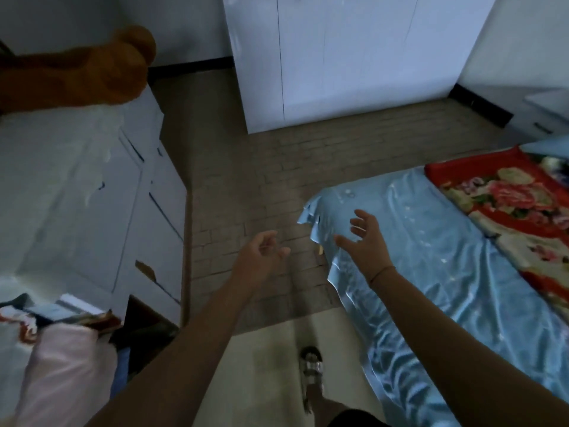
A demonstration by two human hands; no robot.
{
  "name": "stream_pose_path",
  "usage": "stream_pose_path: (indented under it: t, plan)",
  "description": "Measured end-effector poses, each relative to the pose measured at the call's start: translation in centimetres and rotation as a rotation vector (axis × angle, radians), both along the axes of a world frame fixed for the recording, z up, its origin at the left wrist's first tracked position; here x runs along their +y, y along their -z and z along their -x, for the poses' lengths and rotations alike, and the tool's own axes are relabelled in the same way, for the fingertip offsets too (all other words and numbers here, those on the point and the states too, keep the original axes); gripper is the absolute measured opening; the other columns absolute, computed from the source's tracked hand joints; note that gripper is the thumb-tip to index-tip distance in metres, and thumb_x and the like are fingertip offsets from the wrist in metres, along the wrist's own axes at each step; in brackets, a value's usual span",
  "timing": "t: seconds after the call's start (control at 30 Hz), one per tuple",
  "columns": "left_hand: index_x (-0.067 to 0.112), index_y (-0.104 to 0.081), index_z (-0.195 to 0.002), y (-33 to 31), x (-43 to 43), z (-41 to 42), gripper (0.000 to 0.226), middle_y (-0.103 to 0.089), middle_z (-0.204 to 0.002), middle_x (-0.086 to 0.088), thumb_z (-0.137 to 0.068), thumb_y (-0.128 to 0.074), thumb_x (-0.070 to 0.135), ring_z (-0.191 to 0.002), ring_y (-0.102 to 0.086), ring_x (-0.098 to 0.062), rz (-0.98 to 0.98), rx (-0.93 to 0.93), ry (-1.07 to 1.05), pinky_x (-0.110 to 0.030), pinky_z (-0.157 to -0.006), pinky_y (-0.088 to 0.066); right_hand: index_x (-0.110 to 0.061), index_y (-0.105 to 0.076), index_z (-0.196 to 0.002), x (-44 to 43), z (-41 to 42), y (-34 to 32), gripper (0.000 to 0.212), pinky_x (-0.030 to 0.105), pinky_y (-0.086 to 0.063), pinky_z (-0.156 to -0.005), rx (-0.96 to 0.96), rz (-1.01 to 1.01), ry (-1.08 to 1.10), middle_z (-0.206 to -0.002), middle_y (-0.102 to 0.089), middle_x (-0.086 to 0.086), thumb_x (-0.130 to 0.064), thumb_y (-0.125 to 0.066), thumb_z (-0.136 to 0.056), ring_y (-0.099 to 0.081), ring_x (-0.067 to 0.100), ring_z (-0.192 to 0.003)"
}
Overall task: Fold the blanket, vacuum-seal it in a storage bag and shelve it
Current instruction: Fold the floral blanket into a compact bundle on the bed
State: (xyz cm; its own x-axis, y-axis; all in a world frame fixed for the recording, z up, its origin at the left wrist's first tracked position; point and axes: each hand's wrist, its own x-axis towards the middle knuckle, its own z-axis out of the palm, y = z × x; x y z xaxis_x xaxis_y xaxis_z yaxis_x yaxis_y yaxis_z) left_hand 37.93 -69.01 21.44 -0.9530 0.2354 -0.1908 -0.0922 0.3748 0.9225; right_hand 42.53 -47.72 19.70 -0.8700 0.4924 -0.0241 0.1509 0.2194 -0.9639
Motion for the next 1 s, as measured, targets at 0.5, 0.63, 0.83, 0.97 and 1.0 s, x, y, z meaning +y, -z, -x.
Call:
stream_pose_path:
  t: [0.5,0.63,0.83,0.97,1.0]
  plan:
    - [0.029,-0.058,-0.113,0.4,9.5,37.9,0.040,-0.063,-0.113,0.001,-0.077,-0.077,0.028,-0.098,-0.058,-0.010,-0.021,-0.010,0.123,-0.026,-0.082,-0.050,-0.010,-0.038,-0.141,8.6,35.3,0.2,0.072,0.034,-0.042,-0.105,0.003,-0.028,0.095,-0.132,-0.049,0.009,-0.012,-0.077,-0.080,-0.049,0.021,-0.122]
    - [0.021,-0.057,-0.124,0.4,12.3,48.6,0.040,-0.059,-0.117,0.003,-0.086,-0.070,0.021,-0.102,-0.055,-0.007,-0.022,0.012,0.255,-0.016,-0.076,-0.046,-0.012,-0.039,-0.140,10.9,43.6,0.7,0.071,0.036,-0.044,-0.104,0.016,-0.010,0.227,-0.127,-0.051,0.005,-0.016,-0.077,-0.080,-0.050,0.021,-0.120]
    - [0.024,-0.052,-0.131,-1.0,18.0,62.4,0.046,-0.055,-0.123,0.007,-0.089,-0.067,0.030,-0.113,-0.051,-0.009,0.047,0.024,0.475,-0.023,-0.086,-0.044,-0.016,-0.039,-0.140,14.5,52.9,0.7,0.073,0.040,-0.045,-0.105,-0.015,0.047,0.426,-0.124,-0.050,-0.001,-0.023,-0.078,-0.078,-0.050,0.019,-0.120]
    - [0.024,-0.053,-0.130,-0.2,24.8,69.4,0.045,-0.056,-0.127,0.004,-0.088,-0.069,0.029,-0.119,-0.053,-0.011,0.039,0.012,0.599,-0.028,-0.095,-0.046,-0.019,-0.037,-0.143,18.9,57.1,1.2,0.075,0.037,-0.044,-0.106,-0.037,0.060,0.553,-0.127,-0.048,-0.003,-0.026,-0.078,-0.079,-0.048,0.016,-0.121]
    - [0.024,-0.053,-0.129,0.1,26.9,70.9,0.044,-0.056,-0.128,0.003,-0.088,-0.069,0.028,-0.119,-0.053,-0.012,0.026,0.003,0.636,-0.030,-0.097,-0.047,-0.018,-0.037,-0.143,20.3,58.0,1.3,0.075,0.037,-0.044,-0.106,-0.039,0.066,0.589,-0.128,-0.048,-0.002,-0.026,-0.077,-0.080,-0.048,0.016,-0.122]
